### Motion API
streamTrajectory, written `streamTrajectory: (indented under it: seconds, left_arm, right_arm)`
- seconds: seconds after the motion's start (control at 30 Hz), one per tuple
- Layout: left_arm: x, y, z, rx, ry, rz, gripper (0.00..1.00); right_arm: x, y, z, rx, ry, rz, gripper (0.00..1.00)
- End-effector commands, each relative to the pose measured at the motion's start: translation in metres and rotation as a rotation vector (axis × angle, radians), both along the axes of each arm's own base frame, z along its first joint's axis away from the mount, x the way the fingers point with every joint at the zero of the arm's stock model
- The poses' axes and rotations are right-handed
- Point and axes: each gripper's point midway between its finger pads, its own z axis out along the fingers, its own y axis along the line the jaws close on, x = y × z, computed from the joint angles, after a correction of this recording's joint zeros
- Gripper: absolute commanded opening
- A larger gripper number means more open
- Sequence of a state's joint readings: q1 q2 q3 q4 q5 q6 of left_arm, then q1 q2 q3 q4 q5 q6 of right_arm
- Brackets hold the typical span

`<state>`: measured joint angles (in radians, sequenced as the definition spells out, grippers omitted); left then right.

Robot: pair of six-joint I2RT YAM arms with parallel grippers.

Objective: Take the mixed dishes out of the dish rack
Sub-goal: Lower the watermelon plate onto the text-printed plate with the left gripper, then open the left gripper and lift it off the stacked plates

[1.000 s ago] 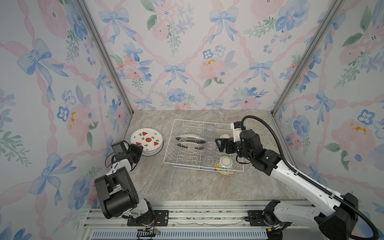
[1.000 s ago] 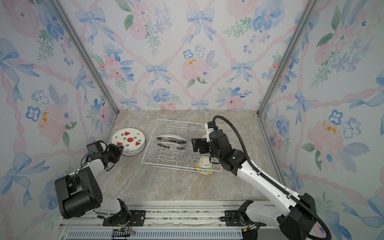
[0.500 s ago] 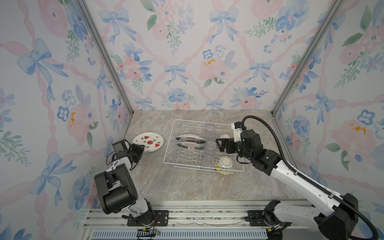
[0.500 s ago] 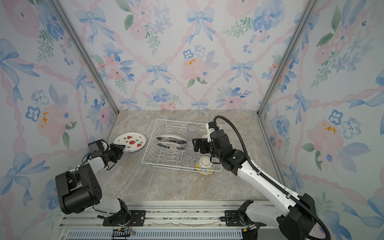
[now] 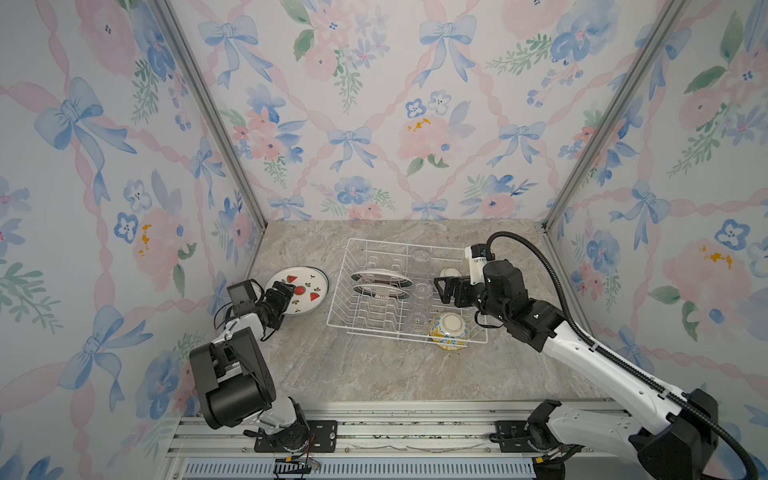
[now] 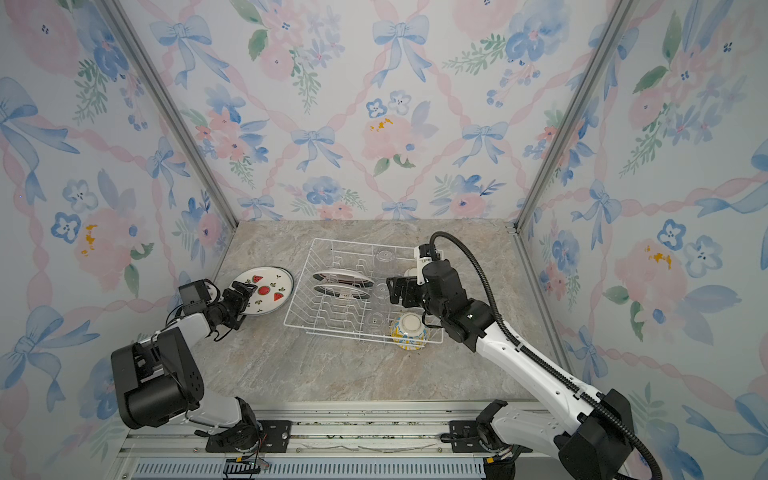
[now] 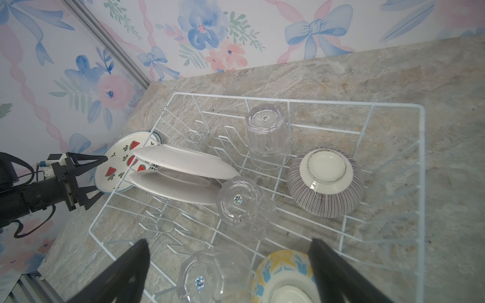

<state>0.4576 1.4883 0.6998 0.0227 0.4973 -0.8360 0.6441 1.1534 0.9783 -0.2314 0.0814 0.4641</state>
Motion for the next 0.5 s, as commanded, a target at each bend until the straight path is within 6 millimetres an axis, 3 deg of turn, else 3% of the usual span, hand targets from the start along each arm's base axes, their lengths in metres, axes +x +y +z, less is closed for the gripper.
streamTrajectory:
  seconds: [0.0, 0.13, 0.2, 0.47]
  left_arm:
    - [0.005, -0.001, 0.022, 0.049, -0.05, -0.037, 0.98]
    - [-0.001, -0.003, 0.021, 0.065, -0.032, -0.056, 0.98]
    - [0.004, 0.0, 0.03, 0.093, -0.032, -0.072, 0.98]
    - [-0.003, 0.0, 0.017, 0.12, 0.04, -0.121, 0.98]
  right_arm:
    - [-0.002, -0.004, 0.004, 0.025, -0.006, -0.007, 0.97]
    - [-0.002, -0.003, 0.005, 0.031, -0.007, -0.004, 0.97]
    - [-0.002, -0.003, 0.004, 0.033, -0.005, -0.003, 0.97]
    - [-0.004, -0.003, 0.003, 0.039, -0.002, -0.002, 0.97]
